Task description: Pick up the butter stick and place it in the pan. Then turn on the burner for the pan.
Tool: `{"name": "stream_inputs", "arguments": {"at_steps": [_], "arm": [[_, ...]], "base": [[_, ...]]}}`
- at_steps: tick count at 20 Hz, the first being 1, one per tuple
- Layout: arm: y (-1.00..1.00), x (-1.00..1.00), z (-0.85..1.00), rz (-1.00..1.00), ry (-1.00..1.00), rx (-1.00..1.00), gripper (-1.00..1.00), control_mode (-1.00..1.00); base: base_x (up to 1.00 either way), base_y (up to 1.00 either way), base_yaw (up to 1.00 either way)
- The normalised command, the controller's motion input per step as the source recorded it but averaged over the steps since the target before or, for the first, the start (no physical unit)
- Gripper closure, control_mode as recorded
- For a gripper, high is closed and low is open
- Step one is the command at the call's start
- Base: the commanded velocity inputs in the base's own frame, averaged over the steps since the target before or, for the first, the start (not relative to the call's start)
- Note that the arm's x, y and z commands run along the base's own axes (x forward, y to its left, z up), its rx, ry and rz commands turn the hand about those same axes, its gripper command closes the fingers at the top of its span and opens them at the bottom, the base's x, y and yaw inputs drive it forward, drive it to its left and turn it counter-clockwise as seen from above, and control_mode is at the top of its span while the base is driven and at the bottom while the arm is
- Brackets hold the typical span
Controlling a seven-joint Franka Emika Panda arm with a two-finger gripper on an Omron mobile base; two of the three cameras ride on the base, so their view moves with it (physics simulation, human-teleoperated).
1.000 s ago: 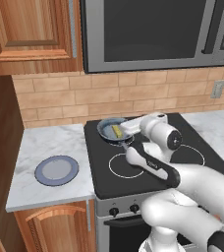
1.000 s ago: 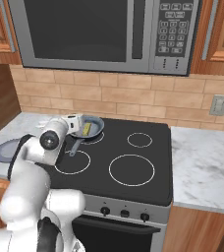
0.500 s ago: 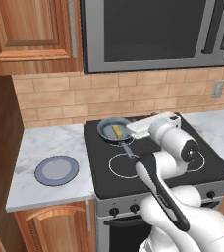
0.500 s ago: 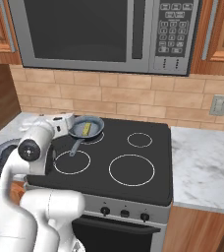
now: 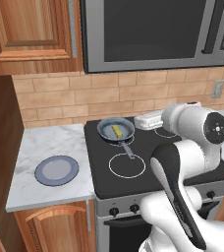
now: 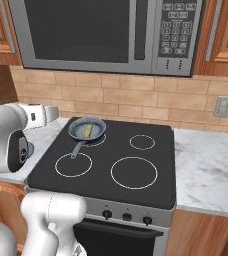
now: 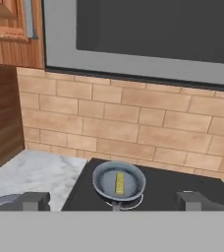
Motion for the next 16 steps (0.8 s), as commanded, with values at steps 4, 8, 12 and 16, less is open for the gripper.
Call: {"name": "stream_inputs", "arguments": {"at_steps": [4, 8, 12, 16], "arm": [[0.03, -0.42, -0.28, -0.06, -0.14, 0.00, -1.00, -1.00], [0.14, -0.08, -0.79, 0.00, -0.22, 0.00, -1.00, -1.00], [0.19, 0.00, -0.95, 0.03, -0.19, 0.00, -1.00, -1.00], [0.25, 0.00, -1.00, 0.08, -0.18, 0.00, -1.00, -1.00]], "base": [[0.00, 0.00, 0.00], [0.00, 0.00, 0.00], [0.00, 0.00, 0.00], [0.00, 0.00, 0.00]]}}
